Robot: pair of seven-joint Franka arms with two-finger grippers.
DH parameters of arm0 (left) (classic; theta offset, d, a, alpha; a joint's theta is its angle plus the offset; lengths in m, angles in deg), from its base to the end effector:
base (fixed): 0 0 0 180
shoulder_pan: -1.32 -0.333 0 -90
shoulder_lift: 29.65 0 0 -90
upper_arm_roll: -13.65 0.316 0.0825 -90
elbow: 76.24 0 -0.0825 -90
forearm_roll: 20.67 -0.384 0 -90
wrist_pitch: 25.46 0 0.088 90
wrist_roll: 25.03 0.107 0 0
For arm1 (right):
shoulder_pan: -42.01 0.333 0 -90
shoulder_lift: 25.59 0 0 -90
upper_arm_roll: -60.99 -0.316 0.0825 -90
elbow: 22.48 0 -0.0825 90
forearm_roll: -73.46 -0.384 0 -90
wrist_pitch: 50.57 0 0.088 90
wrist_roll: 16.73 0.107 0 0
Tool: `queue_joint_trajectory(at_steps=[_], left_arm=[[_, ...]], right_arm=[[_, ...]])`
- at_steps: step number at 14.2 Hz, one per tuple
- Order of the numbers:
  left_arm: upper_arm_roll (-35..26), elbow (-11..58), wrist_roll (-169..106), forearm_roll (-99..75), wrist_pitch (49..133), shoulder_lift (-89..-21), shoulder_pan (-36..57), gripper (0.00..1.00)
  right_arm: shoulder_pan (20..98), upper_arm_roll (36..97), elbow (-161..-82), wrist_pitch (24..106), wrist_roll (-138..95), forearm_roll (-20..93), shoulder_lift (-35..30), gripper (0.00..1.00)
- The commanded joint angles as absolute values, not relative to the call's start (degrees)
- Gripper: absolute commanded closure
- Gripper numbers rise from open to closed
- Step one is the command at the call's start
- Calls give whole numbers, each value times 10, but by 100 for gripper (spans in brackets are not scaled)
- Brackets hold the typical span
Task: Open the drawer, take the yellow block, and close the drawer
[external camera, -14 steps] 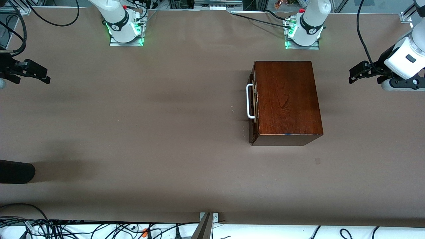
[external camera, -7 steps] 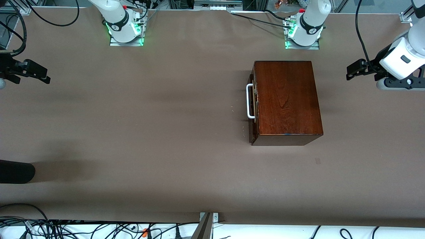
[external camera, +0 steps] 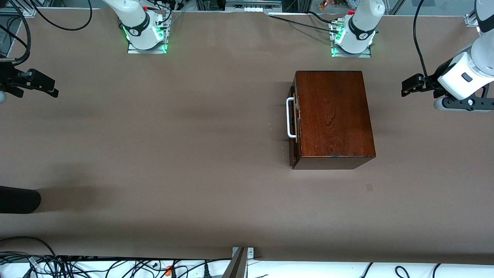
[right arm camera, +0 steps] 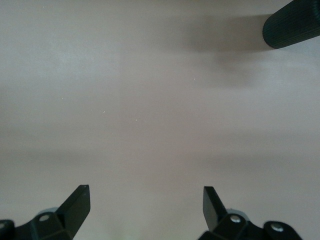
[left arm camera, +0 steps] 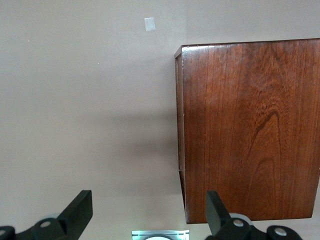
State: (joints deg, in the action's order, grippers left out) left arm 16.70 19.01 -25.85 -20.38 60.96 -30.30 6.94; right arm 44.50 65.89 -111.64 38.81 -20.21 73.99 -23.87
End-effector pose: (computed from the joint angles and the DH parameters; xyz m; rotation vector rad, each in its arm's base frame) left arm 0.5451 -0.0252 0.5706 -3.1301 0.0476 0.2596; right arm 0.5618 -0.0239 0.6138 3.1307 0.0293 -0.0417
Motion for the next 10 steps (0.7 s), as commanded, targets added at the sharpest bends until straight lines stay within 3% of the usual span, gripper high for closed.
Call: queue_joint_trajectory(at_steps=[1,4,8,10], left_arm=[[162,169,-252,-194,594,-311,76,0],[102,164,-283,-199,600,-334,87,0],[10,82,-381,-196,600,-428,102,0],[-6,68,-410,-210,601,-469,146,0]], right_arm=[[439,656,-1127,392,-214,732,-254,0],[439,658,-1127,391,-214,732,-254,0],[439,658,-1127,391,-214,733,-254,0],[439,658,-1127,391,-214,732,-254,0]])
